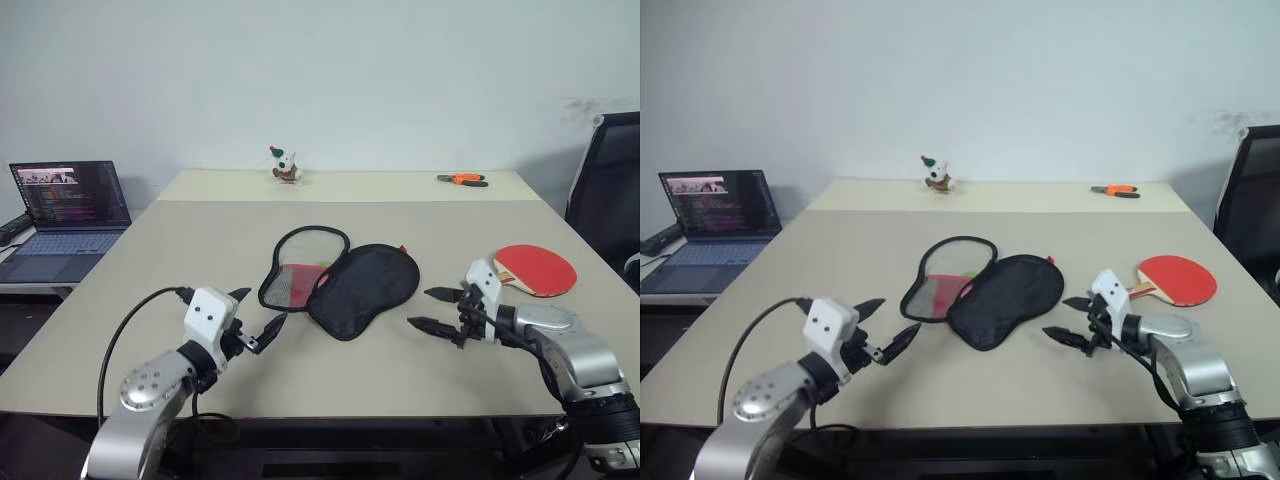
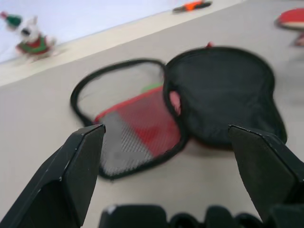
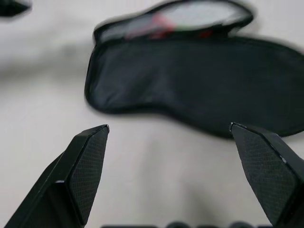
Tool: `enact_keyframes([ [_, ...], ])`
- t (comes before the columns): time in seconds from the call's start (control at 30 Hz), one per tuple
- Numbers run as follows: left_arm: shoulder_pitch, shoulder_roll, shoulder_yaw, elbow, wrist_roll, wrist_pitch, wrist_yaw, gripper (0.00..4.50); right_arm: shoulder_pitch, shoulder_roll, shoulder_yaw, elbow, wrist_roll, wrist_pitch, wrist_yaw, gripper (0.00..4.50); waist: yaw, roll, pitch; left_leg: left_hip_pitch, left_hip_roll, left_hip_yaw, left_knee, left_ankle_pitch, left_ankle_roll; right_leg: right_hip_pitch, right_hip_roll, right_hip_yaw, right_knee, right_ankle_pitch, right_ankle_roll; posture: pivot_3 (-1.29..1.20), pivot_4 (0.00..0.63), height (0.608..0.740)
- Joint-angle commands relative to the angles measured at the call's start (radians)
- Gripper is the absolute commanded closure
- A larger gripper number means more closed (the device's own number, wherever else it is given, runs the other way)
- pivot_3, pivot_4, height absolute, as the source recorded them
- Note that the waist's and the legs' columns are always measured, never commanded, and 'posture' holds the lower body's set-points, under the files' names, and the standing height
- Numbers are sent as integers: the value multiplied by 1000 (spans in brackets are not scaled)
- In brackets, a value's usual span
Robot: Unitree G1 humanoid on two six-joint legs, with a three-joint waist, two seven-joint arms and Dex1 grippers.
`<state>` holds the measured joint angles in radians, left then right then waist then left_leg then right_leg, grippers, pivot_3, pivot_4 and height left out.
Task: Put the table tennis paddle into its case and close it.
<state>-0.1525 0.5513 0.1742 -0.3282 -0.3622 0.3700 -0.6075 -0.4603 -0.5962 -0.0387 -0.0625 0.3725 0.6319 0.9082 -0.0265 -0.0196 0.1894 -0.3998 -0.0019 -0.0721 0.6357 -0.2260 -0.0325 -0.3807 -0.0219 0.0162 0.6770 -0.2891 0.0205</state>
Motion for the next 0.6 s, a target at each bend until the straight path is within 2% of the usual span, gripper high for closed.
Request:
enact_keyframes([
  [0.03,-96,69,66,47,-108,22,-114,0,-27,51,-39,-62,72,124,-90,27,-3,0,0,0,0,0,0,0,0,0,1,0,0,0,0,0,150,740],
  [0.17,-146,166,68,146,-134,34,-238,0,-55,147,-59,-81,105,339,-270,27,-9,0,0,1,0,5,-3,0,0,-3,1,1,1,0,-1,0,150,740],
  [0.3,-205,225,41,267,-96,-16,-330,0,-74,252,-90,-67,111,494,-432,27,-5,0,0,-1,0,6,-6,0,0,-8,1,2,2,1,-3,0,150,740],
  [0.4,-230,250,43,322,-89,-34,-370,0,-92,338,-120,-39,103,541,-536,27,-5,0,0,-2,0,6,-7,0,0,-8,1,2,2,1,-4,0,150,740],
  [0.6,-229,268,31,332,-91,-30,-421,0,-142,436,-105,51,102,524,-601,27,-8,0,0,-1,0,7,-7,0,0,-8,1,3,2,1,-3,0,150,740],
])
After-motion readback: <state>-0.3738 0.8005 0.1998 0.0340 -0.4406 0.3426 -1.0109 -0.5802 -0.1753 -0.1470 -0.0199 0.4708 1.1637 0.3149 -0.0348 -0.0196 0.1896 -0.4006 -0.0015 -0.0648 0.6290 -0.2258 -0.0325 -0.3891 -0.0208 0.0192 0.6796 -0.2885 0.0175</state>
